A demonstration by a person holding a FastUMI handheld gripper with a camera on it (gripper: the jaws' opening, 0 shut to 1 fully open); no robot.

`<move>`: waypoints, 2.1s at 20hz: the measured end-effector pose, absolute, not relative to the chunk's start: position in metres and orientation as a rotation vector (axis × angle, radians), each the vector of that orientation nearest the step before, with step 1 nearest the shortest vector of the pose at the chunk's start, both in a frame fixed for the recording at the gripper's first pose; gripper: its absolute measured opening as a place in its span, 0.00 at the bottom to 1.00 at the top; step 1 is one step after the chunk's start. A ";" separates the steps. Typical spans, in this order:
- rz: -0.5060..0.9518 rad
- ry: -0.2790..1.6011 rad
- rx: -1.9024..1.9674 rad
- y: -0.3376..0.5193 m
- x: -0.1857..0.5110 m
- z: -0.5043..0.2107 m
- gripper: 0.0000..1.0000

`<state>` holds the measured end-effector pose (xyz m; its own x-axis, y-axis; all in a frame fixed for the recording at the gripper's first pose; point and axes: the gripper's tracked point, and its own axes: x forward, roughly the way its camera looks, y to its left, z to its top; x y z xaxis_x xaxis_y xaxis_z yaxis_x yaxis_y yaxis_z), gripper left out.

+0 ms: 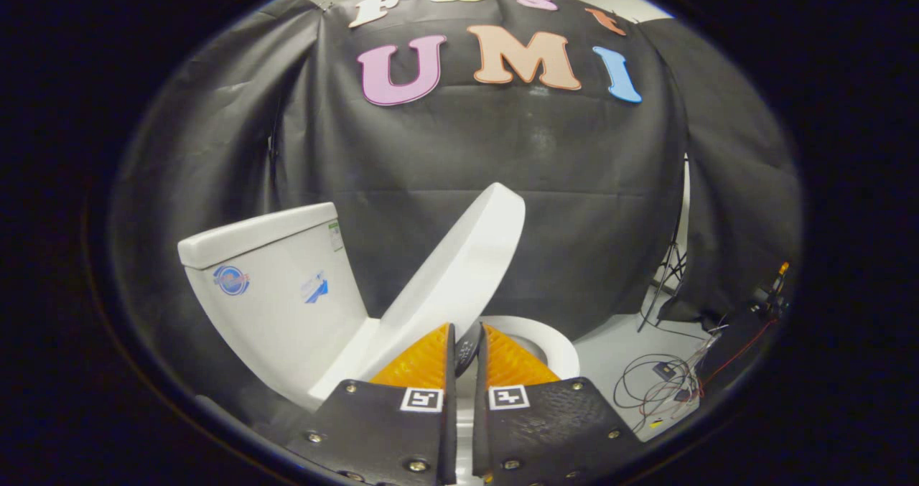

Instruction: Open the toilet lid.

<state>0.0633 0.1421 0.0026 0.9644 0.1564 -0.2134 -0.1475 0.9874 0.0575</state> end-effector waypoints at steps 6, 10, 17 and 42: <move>0.163 0.198 0.031 0.158 0.061 0.015 0.09; 0.171 0.171 0.009 0.173 0.059 0.025 0.09; 0.187 0.134 0.001 0.197 0.056 0.039 0.09; 0.275 0.031 -0.052 0.278 0.047 0.066 0.09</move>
